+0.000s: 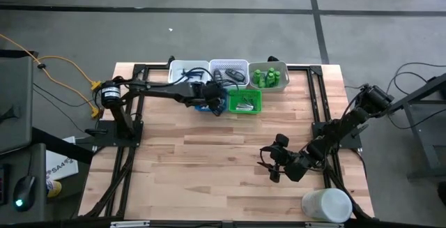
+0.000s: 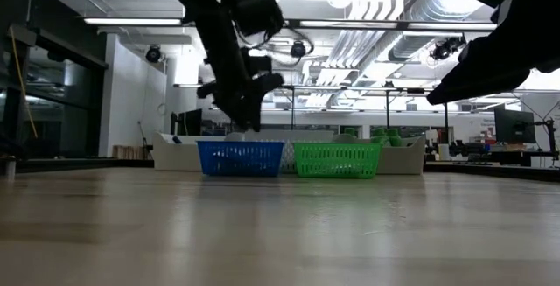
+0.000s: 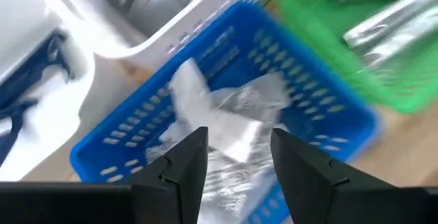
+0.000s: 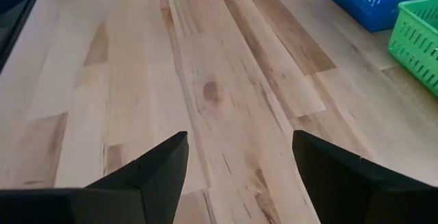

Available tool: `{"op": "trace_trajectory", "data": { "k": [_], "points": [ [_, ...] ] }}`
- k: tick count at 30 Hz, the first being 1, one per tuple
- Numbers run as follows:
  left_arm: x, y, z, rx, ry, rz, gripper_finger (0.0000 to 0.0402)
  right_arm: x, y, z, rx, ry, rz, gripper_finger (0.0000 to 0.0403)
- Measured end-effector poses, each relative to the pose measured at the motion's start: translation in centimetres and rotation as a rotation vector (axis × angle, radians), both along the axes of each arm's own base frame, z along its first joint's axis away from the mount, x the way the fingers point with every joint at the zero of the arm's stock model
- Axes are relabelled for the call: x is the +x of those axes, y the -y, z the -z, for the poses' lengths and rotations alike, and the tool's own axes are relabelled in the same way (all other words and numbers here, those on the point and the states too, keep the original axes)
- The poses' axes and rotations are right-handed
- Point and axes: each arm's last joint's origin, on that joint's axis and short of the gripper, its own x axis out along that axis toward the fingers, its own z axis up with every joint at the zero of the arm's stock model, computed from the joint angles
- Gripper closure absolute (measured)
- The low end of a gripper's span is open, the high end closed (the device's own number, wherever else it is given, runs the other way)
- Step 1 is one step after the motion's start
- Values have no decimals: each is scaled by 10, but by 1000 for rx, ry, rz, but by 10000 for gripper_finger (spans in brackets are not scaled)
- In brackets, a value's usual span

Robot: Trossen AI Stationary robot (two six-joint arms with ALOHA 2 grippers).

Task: Pick & Place Travel size toiletries
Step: Return to Home Position

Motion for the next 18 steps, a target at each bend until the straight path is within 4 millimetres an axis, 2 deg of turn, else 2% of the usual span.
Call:
{"op": "trace_trajectory", "data": {
  "k": [10,13,18],
  "points": [
    [-4,36,-30,182,22,59,239,6,0,-6,52,62,11,147],
    [-4,46,-33,218,7,98,239,8,-1,-8,69,85,13,147],
    [-5,53,-32,279,5,61,239,12,6,-9,60,104,66,147]
  ]
}}
